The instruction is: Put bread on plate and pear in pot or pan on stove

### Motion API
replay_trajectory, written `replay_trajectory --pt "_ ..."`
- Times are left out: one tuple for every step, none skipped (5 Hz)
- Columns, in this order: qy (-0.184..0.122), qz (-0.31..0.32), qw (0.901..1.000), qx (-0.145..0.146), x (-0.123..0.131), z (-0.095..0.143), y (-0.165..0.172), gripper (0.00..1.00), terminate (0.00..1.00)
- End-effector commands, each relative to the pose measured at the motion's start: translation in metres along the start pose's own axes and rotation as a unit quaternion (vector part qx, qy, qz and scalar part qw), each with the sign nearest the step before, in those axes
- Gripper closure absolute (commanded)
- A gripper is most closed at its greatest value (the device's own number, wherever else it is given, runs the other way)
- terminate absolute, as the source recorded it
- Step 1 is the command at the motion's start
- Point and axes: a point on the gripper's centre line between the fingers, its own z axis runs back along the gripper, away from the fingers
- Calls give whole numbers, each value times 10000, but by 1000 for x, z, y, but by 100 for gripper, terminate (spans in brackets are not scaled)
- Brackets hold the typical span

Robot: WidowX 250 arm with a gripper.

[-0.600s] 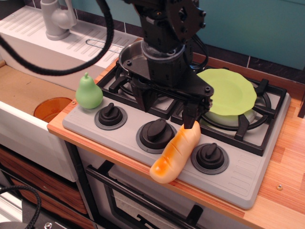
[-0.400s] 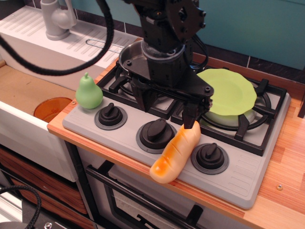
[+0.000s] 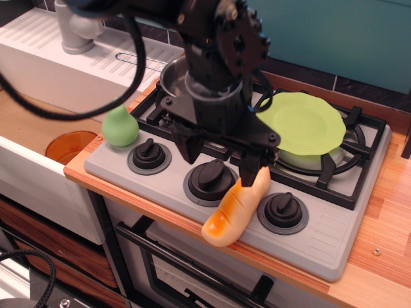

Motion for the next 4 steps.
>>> replay_trajectory --pt "-291 26 9996 8 -2 -6 -6 0 0" --pt "-346 24 9994 -4 -5 -12 -7 0 0" --pt "-405 22 9992 -49 -10 -18 -7 0 0" --pt "-462 32 9989 -57 -15 -24 -8 0 0"
